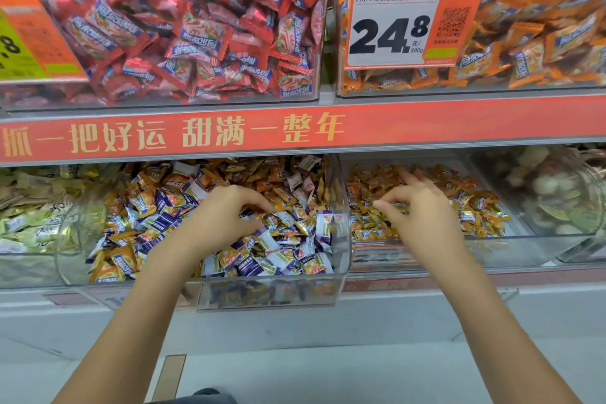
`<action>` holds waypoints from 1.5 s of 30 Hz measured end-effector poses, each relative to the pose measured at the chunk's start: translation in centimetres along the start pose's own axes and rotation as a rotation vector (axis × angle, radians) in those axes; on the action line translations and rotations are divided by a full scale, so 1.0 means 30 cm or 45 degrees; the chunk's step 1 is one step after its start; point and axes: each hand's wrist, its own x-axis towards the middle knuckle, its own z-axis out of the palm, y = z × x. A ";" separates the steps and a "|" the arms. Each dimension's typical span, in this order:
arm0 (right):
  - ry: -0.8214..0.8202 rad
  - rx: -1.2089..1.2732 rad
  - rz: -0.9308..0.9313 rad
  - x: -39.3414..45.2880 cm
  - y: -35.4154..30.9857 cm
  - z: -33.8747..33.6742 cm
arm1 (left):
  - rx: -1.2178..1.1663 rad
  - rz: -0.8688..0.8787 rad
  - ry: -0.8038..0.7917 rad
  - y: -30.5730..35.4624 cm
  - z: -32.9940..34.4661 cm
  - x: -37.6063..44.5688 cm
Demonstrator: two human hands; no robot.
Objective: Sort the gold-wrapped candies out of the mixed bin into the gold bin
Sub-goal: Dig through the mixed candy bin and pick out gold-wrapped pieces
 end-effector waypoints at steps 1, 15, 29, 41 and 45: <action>0.010 0.040 -0.028 -0.002 -0.007 0.002 | 0.025 0.023 -0.087 -0.008 -0.004 -0.001; 0.075 0.179 -0.108 -0.013 -0.043 0.012 | 0.223 0.014 0.013 -0.004 0.038 0.075; 0.120 0.248 -0.200 -0.016 -0.051 0.008 | 0.154 0.052 0.157 0.039 0.116 0.174; 0.104 0.557 0.125 0.009 0.077 -0.113 | -0.476 -0.171 0.522 0.138 0.017 0.065; 0.170 0.802 0.009 -0.014 0.015 -0.123 | -0.830 -0.173 0.429 0.194 0.025 0.035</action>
